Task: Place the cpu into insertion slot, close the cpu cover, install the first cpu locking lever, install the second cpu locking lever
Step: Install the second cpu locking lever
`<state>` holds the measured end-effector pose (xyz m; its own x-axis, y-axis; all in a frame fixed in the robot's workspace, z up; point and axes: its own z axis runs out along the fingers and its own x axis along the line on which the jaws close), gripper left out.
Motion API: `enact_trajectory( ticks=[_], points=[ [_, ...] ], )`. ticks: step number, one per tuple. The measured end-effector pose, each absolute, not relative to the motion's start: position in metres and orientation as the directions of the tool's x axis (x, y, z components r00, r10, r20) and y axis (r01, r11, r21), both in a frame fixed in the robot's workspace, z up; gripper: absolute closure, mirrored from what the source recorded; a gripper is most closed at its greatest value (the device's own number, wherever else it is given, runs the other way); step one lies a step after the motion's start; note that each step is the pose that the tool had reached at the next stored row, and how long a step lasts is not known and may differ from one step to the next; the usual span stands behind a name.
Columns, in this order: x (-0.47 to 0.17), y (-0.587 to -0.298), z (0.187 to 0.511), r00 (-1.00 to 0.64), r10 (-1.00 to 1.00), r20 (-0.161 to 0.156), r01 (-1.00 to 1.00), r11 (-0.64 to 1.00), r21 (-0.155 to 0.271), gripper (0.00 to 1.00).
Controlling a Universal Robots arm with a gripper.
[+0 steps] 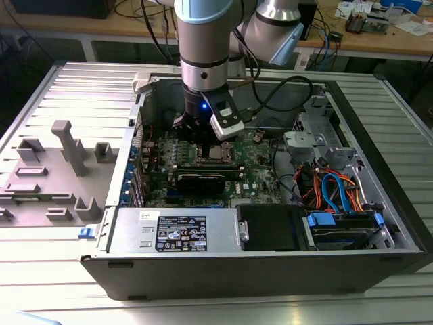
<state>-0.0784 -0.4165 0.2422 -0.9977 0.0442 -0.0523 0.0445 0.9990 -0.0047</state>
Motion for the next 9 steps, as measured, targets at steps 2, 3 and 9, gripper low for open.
enact_trajectory(
  ticks=[2,3,9],
  points=[
    [-0.0784,-0.4165,0.2422,-0.998,0.044,-0.052,0.044,0.999,-0.005,0.89],
    [-0.0784,-0.4166,0.2422,-0.998,0.044,-0.052,0.044,0.999,-0.005,0.89],
    [-0.0843,-0.4165,0.2408,-0.998,0.044,-0.052,0.044,0.999,-0.005,0.89]
  ],
)
